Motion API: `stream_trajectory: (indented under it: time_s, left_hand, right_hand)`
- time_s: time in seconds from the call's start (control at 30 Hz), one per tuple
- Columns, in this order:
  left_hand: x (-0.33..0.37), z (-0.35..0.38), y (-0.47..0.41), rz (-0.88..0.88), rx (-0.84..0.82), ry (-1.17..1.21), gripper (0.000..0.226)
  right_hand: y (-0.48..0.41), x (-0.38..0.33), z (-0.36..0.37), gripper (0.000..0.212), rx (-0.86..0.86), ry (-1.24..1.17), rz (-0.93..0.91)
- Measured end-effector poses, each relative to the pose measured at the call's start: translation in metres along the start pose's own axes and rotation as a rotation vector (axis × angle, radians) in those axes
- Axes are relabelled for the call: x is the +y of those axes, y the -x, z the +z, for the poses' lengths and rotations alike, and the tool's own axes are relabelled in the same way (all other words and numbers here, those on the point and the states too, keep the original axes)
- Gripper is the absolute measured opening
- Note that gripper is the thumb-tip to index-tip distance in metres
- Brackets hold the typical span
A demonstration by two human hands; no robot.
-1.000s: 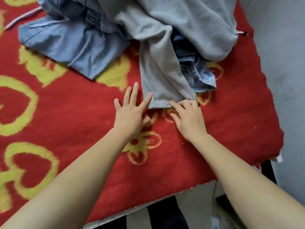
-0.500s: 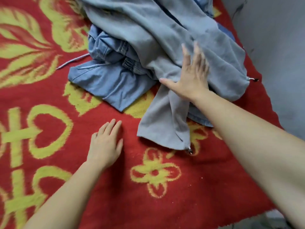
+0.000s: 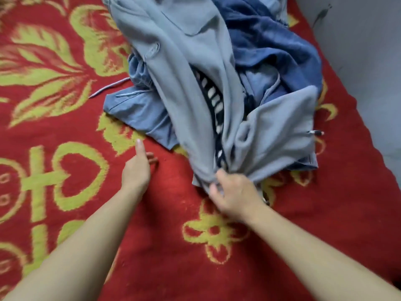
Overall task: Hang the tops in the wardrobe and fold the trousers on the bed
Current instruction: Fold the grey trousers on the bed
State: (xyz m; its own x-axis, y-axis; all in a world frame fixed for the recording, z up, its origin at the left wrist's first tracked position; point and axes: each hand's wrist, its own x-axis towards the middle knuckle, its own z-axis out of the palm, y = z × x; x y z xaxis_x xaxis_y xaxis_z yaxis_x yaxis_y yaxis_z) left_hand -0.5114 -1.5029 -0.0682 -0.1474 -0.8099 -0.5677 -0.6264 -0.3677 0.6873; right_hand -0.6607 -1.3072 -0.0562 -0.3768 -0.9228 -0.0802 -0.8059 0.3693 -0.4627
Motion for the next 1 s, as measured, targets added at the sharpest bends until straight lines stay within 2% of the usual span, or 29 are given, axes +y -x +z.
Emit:
stream_trajectory:
  time_s: [0.07, 0.17, 0.23, 0.3, 0.33, 0.37, 0.47, 0.57, 0.6, 0.67, 0.73, 0.77, 0.83, 0.9, 0.93, 1.0]
  left_hand:
    - [0.017, 0.006, 0.003, -0.099, 0.011, 0.285, 0.066]
    - [0.03, 0.012, 0.005, -0.122, -0.134, 0.421, 0.069]
    - [0.026, 0.014, 0.006, -0.065, -0.149, 0.303, 0.071]
    - [0.012, 0.012, 0.009, 0.16, -0.07, -0.029, 0.048]
    - [0.005, 0.01, 0.012, 0.263, -0.046, -0.141, 0.036]
    - [-0.002, 0.006, 0.015, 0.309, -0.04, -0.175, 0.028]
    - [-0.021, -0.013, 0.029, 0.241, -0.068, -0.098, 0.021]
    - [-0.046, -0.038, 0.049, 0.175, -0.107, -0.108, 0.018]
    - [-0.056, -0.048, 0.059, 0.168, -0.135, -0.105, 0.017]
    - [-0.078, -0.073, 0.075, 0.139, -0.197, -0.101, 0.017]
    - [-0.105, -0.104, 0.086, 0.055, -0.24, -0.127, 0.019]
    - [-0.118, -0.121, 0.088, 0.013, -0.227, -0.185, 0.017]
    - [-0.14, -0.153, 0.087, -0.063, -0.115, -0.364, 0.012]
    - [-0.153, -0.176, 0.082, -0.168, 0.112, -0.481, 0.023]
    - [-0.153, -0.183, 0.079, -0.226, 0.254, -0.471, 0.028]
    - [-0.144, -0.19, 0.07, -0.289, 0.46, -0.382, 0.03]
  right_hand:
    - [0.051, -0.014, 0.019, 0.027, -0.191, 0.008, -0.071]
    - [0.103, -0.028, 0.031, 0.025, -0.402, 0.036, -0.176]
    - [0.111, -0.034, 0.029, 0.042, -0.539, 0.093, -0.217]
    - [0.1, -0.038, 0.021, 0.071, -0.63, 0.08, -0.158]
    - [0.09, -0.04, 0.016, 0.08, -0.615, 0.066, -0.118]
    - [0.078, -0.042, 0.011, 0.08, -0.559, 0.054, -0.063]
    - [0.039, -0.049, -0.002, 0.051, -0.223, -0.031, 0.11]
    - [-0.008, -0.074, -0.004, 0.024, 0.051, -0.053, 0.085]
    - [-0.027, -0.085, 0.0, 0.027, 0.107, -0.056, 0.067]
    - [-0.064, -0.106, 0.011, 0.05, 0.163, -0.033, 0.081]
    - [-0.094, -0.124, 0.018, 0.071, 0.106, 0.027, 0.101]
    - [-0.103, -0.129, 0.022, 0.081, 0.016, 0.012, 0.094]
    - [-0.105, -0.135, 0.031, 0.098, -0.27, -0.085, 0.094]
    - [-0.085, -0.14, 0.042, 0.098, -0.533, -0.042, 0.059]
    - [-0.07, -0.142, 0.048, 0.082, -0.605, 0.02, 0.026]
    - [-0.035, -0.15, 0.061, 0.033, -0.632, 0.105, -0.083]
